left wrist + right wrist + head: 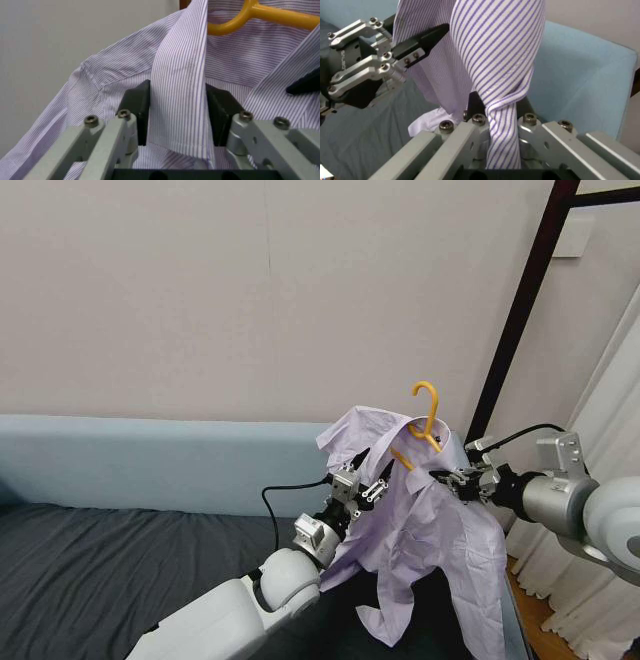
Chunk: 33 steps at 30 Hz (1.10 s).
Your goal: Pick up the clothes from the sofa and hang them on the clothes hanger.
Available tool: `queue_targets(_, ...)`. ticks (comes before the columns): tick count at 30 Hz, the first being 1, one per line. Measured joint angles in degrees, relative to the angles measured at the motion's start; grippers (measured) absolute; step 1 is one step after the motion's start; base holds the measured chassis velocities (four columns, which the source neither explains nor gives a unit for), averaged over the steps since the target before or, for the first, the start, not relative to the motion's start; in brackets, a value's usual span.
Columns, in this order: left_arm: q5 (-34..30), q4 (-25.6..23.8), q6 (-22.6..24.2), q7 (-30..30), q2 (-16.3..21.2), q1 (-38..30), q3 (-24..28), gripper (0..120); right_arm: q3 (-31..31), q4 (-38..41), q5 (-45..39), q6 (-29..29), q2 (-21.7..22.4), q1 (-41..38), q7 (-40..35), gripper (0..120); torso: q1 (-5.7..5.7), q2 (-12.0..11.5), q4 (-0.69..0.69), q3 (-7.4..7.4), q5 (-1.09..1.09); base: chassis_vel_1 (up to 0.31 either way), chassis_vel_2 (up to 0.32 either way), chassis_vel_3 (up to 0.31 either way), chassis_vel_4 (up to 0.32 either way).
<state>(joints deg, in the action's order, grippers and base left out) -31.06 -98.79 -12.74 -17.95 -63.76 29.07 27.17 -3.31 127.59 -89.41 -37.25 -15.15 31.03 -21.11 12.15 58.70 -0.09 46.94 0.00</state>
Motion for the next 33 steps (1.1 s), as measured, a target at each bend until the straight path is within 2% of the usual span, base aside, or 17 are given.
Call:
queue_targets(1, 0.0, 0.4, 0.0, -0.1, -0.4, -0.3, 0.0, 27, 0.0, 0.0, 0.0, -0.1, 0.0, 0.0, 0.0, 3, 0.0, 0.0, 0.0, 0.0, 0.0, 0.0, 0.0, 0.0, 0.0)
queue_targets(3, 0.0, 0.6, 0.0, -0.2, -0.6, -0.5, 0.1, 26, 0.0, 0.0, 0.0, -0.1, 0.0, 0.0, 0.0, 3, 0.0, 0.0, 0.0, 0.0, 0.0, 0.0, 0.0, 0.0, 0.0)
queue_targets(6, -0.2, 1.3, 0.2, -0.4, -1.2, -1.5, 0.1, 10, 0.1, 0.2, 0.1, -0.3, 0.0, 0.0, 0.0, 3, 0.0, 0.0, 0.0, 0.0, 0.0, 0.0, 0.0, 0.0, 0.0)
queue_targets(7, -0.2, 1.3, 0.2, -0.4, -1.2, -1.5, 0.1, 10, 0.1, 0.2, 0.1, -0.3, 0.0, 0.0, 0.0, 3, 0.0, 0.0, 0.0, 0.0, 0.0, 0.0, 0.0, 0.0, 0.0)
queue_targets(9, -1.0, 1.5, 0.5, -0.6, -1.7, -2.5, 0.2, 1, 0.2, 0.4, 0.2, -0.3, -0.2, 0.0, -0.1, 3, 0.0, 0.0, 0.0, 0.0, 0.0, 0.0, 0.0, 0.0, 0.0)
queue_targets(20, -3.1, 1.2, 2.6, -1.5, -3.4, -7.5, 1.7, 0, 0.6, -1.0, 0.1, -0.9, -0.3, -1.9, -0.6, 3, 0.0, 0.0, 0.0, 0.0, 0.0, 0.0, 0.0, 0.0, 0.0)
queue_targets(24, -4.2, 0.3, 4.9, -3.8, -4.6, -9.9, 2.1, 0, 1.7, -2.7, -1.6, -2.1, 0.3, -6.1, 0.6, 3, 0.0, 0.0, 0.0, 0.0, 0.0, 0.0, 0.0, 0.0, 0.0)
queue_targets(27, -4.5, -0.8, 6.5, -4.8, -5.0, -10.2, 2.2, 0, 3.2, -3.2, -2.8, -3.1, 0.3, -9.2, 0.0, 3, 0.0, 0.0, -0.01, 0.0, 0.0, 0.0, 0.0, 0.0, 0.0)
queue_targets(33, -5.6, -2.7, 8.3, -6.3, -4.7, -9.5, 2.5, 0, 3.5, -2.9, -3.9, -4.4, 0.4, -9.7, -2.1, 3, 0.0, 0.0, 0.01, -0.01, 0.0, 0.0, 0.0, 0.0, 0.0)
